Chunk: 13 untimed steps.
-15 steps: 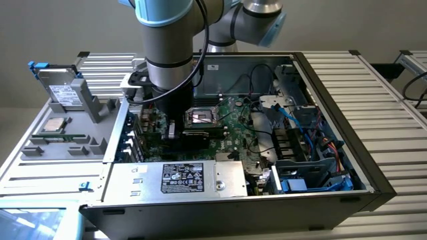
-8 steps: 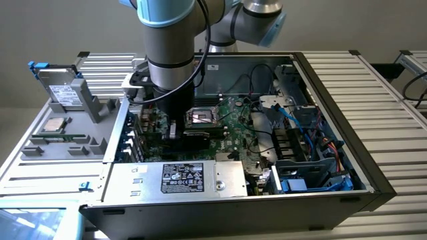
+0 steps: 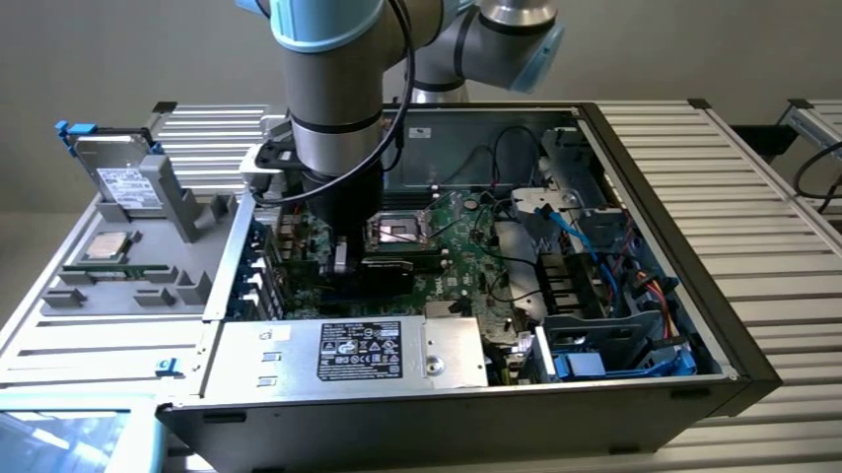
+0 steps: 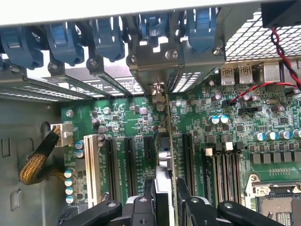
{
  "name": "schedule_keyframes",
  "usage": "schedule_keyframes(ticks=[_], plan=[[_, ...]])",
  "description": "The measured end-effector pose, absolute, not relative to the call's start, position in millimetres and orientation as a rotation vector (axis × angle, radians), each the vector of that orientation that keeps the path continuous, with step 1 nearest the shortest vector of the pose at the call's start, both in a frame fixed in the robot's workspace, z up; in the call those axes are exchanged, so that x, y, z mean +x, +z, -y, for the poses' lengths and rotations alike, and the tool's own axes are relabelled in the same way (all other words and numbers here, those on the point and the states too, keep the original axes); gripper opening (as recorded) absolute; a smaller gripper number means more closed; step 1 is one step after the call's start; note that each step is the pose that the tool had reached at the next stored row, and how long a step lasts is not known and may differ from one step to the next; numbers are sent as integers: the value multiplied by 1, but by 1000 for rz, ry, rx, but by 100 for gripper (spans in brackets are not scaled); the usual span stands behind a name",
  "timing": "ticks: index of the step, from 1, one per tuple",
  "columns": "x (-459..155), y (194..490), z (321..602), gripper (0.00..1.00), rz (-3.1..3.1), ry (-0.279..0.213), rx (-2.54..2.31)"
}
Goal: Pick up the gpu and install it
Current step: 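Insert the gpu into the slot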
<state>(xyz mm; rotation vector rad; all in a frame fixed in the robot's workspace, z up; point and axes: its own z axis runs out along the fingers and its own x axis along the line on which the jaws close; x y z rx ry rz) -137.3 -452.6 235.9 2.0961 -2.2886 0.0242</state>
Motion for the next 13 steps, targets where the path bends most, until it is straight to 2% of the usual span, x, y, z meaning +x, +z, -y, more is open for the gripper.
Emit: schedule_keyframes(ticks=[13], plan=[[-138,236,452,29,2285,33,2092]])
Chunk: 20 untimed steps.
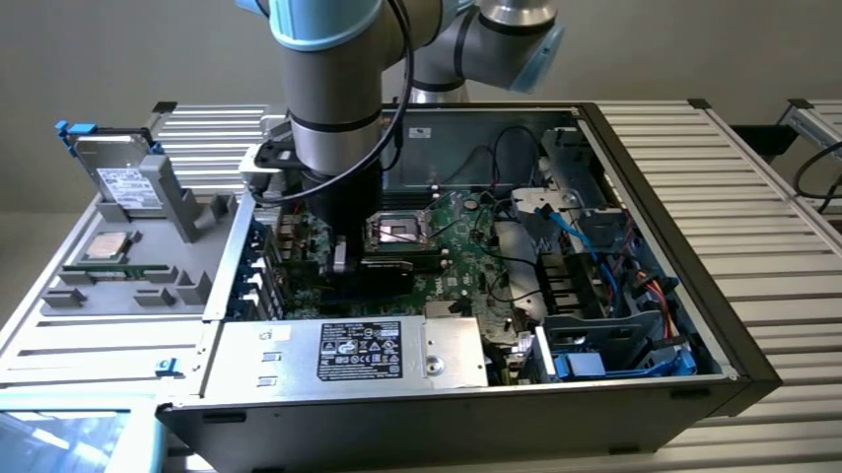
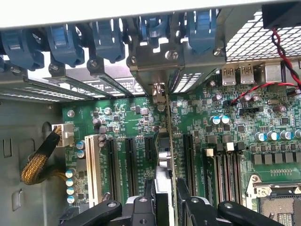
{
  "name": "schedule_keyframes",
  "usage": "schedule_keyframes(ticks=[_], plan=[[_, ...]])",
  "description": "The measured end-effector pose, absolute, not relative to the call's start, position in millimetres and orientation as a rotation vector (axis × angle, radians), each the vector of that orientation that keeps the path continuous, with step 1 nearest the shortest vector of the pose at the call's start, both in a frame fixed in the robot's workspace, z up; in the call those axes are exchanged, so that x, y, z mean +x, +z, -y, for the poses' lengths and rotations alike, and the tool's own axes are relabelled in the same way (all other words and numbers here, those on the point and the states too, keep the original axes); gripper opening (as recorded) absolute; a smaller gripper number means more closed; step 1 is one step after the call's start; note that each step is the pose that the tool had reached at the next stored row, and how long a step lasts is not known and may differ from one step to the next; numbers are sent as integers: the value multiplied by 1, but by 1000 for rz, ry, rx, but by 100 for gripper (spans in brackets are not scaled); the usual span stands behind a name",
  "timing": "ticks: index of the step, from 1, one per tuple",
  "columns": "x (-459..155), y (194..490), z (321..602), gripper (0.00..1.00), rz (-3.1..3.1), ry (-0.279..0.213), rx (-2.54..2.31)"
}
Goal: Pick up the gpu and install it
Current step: 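Insert the gpu into the slot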
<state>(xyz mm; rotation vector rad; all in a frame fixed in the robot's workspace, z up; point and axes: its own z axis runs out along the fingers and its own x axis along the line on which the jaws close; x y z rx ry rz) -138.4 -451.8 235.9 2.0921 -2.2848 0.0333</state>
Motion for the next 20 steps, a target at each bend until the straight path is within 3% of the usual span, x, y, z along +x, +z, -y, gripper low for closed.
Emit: schedule_keyframes(ticks=[15,20], plan=[[-139,236,451,29,2283,38,2090],[-139,236,451,34,2283,37,2091]])
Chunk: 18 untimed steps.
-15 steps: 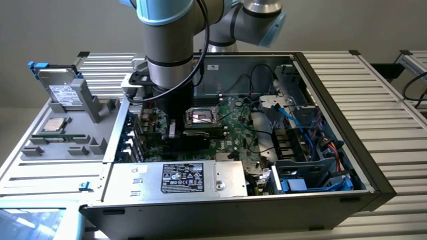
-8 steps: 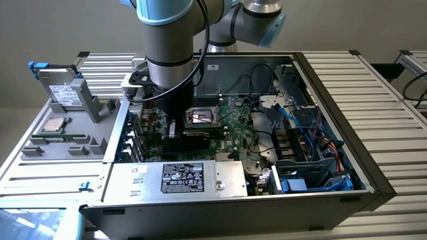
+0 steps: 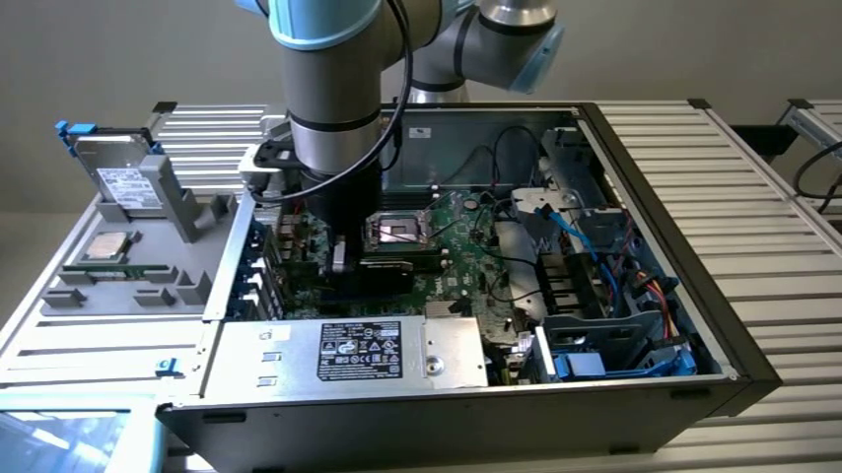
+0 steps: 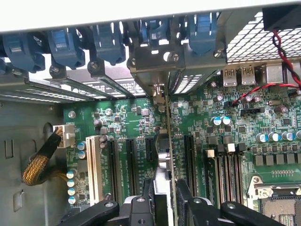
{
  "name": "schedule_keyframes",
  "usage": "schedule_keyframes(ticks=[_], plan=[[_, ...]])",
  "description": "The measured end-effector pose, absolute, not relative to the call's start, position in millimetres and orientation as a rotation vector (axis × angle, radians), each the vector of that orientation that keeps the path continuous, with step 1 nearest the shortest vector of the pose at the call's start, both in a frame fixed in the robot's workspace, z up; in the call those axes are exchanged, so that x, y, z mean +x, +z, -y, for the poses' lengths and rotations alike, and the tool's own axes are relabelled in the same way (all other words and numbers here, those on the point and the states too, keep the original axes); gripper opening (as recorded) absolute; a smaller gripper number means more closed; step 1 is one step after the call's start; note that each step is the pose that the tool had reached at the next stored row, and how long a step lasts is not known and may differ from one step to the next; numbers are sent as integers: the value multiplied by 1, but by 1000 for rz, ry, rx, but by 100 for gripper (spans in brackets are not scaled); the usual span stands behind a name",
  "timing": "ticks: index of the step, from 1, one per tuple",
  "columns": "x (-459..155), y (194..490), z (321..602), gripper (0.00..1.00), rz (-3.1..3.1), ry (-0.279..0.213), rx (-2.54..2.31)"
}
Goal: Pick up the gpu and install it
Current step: 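Insert the gpu into the slot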
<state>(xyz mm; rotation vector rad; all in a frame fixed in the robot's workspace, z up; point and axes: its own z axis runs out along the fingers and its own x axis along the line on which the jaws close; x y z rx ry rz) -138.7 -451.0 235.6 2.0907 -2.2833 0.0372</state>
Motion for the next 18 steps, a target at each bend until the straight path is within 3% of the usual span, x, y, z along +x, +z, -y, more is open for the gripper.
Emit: schedule_keyframes(ticks=[18], plan=[[-139,301,450,34,2269,65,2090]])
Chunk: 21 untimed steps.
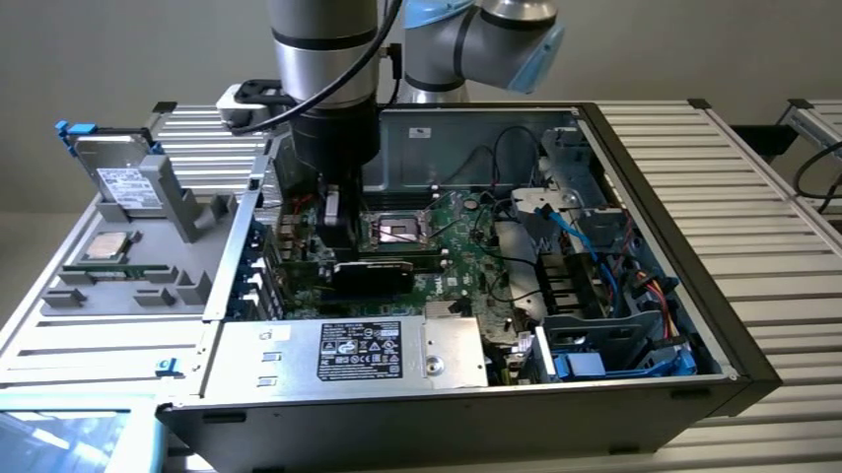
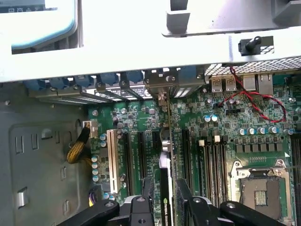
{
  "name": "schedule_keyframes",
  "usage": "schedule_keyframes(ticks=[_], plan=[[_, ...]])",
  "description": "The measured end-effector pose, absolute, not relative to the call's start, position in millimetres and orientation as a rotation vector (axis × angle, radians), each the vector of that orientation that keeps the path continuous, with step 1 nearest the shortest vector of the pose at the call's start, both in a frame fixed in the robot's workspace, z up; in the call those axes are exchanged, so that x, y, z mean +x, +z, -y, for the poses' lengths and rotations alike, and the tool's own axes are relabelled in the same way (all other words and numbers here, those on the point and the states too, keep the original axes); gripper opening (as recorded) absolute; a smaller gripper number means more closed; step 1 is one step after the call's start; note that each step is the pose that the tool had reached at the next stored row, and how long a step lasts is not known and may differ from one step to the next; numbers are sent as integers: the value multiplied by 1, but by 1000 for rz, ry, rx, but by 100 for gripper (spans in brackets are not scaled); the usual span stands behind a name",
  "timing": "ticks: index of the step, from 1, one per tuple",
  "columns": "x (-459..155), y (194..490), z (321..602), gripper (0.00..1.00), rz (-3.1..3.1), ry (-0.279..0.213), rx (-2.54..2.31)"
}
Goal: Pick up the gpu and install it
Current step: 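Insert the gpu into the slot, then press down on the gpu until it lock into place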
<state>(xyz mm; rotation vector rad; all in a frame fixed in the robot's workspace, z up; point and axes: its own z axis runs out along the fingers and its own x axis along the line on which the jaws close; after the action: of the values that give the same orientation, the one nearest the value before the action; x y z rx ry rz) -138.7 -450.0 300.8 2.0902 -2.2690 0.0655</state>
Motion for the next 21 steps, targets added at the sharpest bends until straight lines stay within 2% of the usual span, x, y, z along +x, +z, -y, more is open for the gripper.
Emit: schedule_keyframes(ticks=[14,16,17,19,21], plan=[[-139,305,450,34,2267,68,2089],[-139,305,450,25,2267,68,2089],[-139,305,450,25,2267,68,2089],[-139,305,450,13,2267,68,2089],[-139,305,450,12,2267,69,2089]])
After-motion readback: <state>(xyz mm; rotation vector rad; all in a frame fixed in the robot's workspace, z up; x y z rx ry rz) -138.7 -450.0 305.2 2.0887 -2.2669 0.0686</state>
